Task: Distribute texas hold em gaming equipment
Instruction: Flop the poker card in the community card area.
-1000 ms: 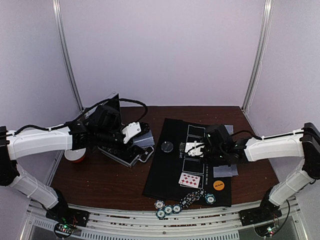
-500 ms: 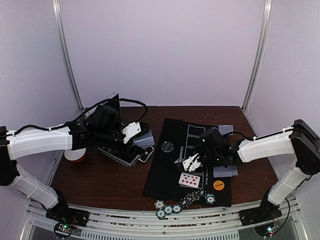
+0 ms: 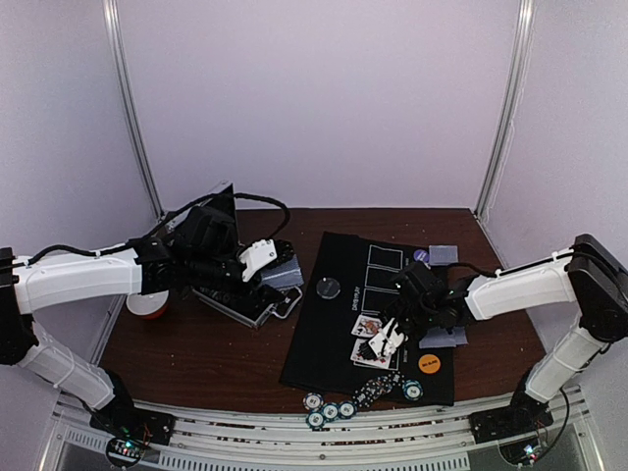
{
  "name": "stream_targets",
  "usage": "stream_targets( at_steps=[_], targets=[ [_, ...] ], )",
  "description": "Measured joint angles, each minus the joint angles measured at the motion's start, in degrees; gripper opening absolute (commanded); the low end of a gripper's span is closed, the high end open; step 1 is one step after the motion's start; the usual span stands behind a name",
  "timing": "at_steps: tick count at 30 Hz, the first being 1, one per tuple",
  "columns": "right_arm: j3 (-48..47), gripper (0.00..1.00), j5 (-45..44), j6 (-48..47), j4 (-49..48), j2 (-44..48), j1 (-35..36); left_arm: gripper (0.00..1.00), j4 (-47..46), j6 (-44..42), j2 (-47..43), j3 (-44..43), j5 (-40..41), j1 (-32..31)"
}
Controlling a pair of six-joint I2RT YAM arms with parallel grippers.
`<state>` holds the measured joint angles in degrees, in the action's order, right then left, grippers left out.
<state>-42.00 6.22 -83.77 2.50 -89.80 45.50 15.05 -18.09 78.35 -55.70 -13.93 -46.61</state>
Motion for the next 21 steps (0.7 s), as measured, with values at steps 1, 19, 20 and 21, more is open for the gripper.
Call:
stream_targets(
  at_steps=[1,19,20,21],
  targets=[
    [0.0,0.00,-0.2,-0.3,0.2,0.0,0.0,0.52,0.0,0.0,0.0,0.0,0.0,0.0],
    [1.9,0.38,-6.2,-4.7,3.7,2.8,0.8,0.52,0.0,0.0,0.0,0.0,0.0,0.0],
    [2.2,0.38,-7.1,-4.7,4.0,3.7,0.8,0.52,0.0,0.0,0.0,0.0,0.0,0.0],
    [2.3,0.38,-7.6,-4.6,4.4,4.5,0.8,0.52,0.0,0.0,0.0,0.0,0.0,0.0]
  ],
)
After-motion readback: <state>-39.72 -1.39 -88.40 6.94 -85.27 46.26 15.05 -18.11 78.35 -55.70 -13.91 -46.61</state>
